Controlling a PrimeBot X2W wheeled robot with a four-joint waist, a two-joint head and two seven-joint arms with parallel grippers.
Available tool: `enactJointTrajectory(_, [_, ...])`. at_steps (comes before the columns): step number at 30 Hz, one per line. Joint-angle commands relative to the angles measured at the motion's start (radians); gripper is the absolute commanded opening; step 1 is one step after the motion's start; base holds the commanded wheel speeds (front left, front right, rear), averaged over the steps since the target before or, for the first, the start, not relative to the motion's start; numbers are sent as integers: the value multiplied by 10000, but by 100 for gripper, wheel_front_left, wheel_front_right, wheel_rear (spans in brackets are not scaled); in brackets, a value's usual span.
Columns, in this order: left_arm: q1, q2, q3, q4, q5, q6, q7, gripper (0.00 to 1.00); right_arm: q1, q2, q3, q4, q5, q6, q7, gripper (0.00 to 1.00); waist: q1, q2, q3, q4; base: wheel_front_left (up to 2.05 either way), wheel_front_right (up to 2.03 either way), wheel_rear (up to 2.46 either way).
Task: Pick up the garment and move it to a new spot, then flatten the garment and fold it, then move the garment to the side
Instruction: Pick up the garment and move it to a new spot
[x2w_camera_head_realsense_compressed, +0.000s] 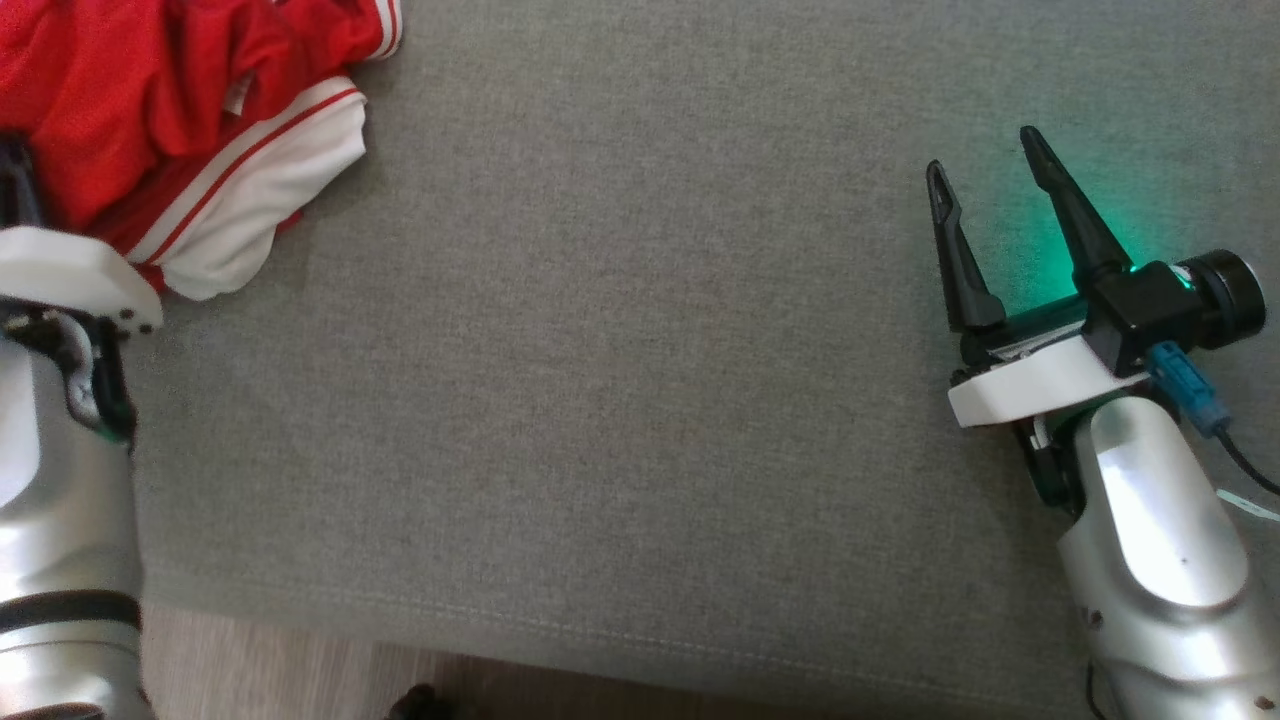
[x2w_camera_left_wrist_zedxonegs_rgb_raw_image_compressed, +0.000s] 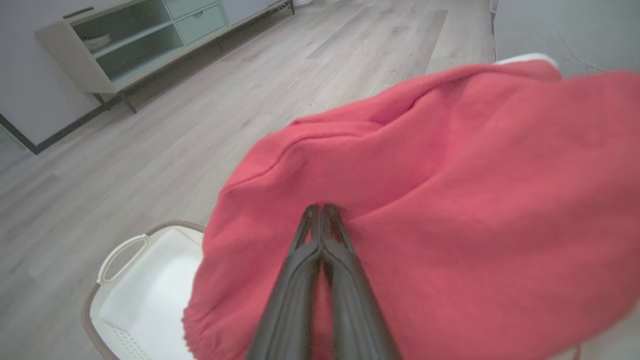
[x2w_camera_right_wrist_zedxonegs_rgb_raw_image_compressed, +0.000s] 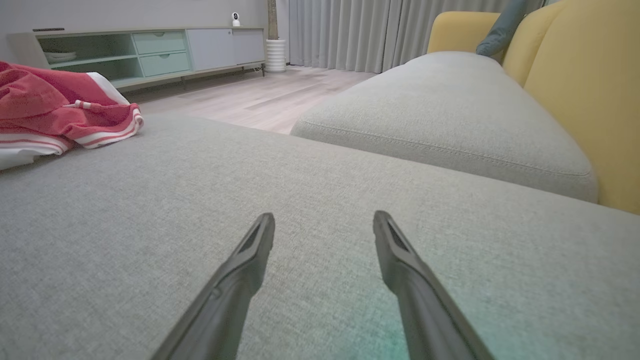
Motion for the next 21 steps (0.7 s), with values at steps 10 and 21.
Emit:
enactJointTrajectory(10, [-283,1358,-651,-2524,912,-234,-61,0,104,657,64,-85,293,73,-61,100,-2,1,-1206,-600,0,0,0])
enactJointTrajectory(21, [-974,524,-2498,-4318,869,-1010,-61,0,316,896,504,-158,1172,73,-61,100,-2,1,-2214,-2823,0,0,0])
